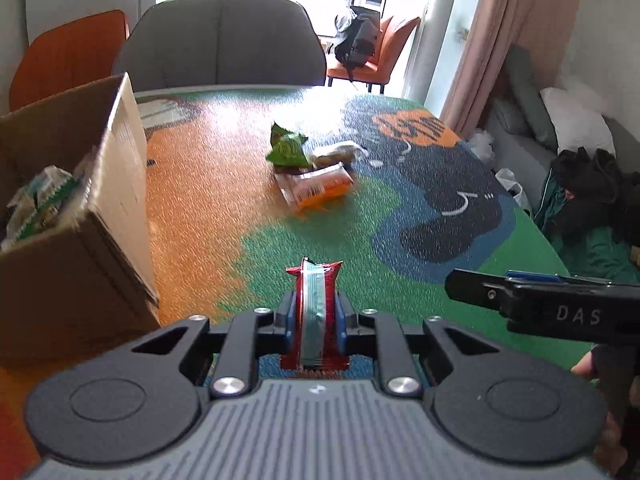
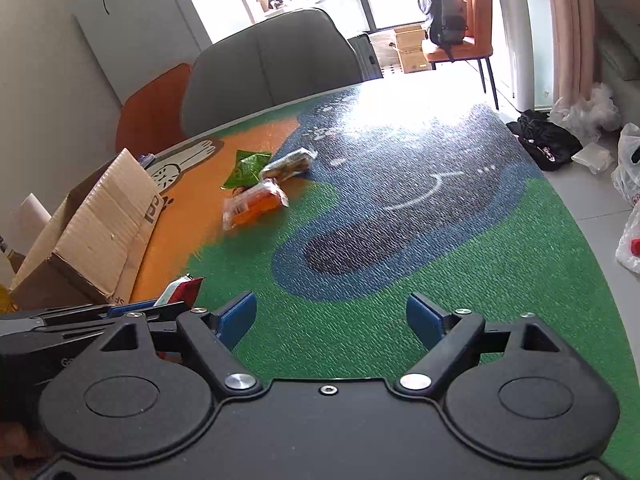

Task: Organize snacks
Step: 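Grasp the red-wrapped bar with the left gripper and lift it, then grasp the orange packet with the right gripper while the left holds the red bar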

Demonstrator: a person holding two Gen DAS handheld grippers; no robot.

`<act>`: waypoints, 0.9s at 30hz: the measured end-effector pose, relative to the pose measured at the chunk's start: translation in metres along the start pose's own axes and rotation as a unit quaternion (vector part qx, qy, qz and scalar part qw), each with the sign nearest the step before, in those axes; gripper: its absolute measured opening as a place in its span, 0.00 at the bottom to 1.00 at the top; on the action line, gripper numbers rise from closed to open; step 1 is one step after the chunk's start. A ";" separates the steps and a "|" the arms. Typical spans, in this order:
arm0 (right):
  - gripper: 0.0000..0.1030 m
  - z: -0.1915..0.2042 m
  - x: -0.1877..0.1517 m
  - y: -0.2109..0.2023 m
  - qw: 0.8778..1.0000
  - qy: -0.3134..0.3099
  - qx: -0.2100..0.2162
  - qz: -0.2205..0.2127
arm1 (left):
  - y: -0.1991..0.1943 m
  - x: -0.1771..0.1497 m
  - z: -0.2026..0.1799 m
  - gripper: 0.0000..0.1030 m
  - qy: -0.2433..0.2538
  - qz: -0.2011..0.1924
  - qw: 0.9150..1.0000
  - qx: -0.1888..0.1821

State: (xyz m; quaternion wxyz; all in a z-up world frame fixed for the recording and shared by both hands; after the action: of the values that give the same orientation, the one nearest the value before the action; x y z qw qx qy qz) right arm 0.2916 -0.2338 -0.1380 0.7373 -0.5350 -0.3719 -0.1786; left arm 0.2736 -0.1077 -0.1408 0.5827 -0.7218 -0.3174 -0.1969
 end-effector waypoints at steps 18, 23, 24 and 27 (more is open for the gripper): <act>0.81 0.032 0.045 0.041 0.999 -0.042 0.027 -0.004 | -0.011 0.027 0.035 0.18 -0.063 -0.048 0.996 0.037; 0.81 0.042 0.052 0.059 0.998 -0.051 0.028 0.004 | -0.019 0.024 0.048 0.18 -0.093 -0.062 0.992 0.055; 0.81 0.044 0.054 0.064 0.998 -0.054 0.028 0.005 | -0.021 0.024 0.051 0.18 -0.100 -0.068 0.991 0.061; 0.82 0.050 0.058 0.073 0.998 -0.064 0.027 0.006 | -0.021 0.021 0.054 0.18 -0.123 -0.087 0.985 0.079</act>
State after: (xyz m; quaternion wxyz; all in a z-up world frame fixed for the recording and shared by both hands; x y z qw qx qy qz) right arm 0.3607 -0.1532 -0.1354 0.7269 -0.5280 -0.4198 -0.1292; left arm 0.2701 -0.0479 -0.1251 0.5751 -0.6617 -0.4629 -0.1309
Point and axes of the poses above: each gripper's, at about its wrist camera, not at the fingertips, and y roughly the way its jaws point, z to its left, x to its top, the point moved 3 cm from there along y, roughly the way its jaws point, and after that the axes turned 11 degrees about -y, right-handed, at the moved point
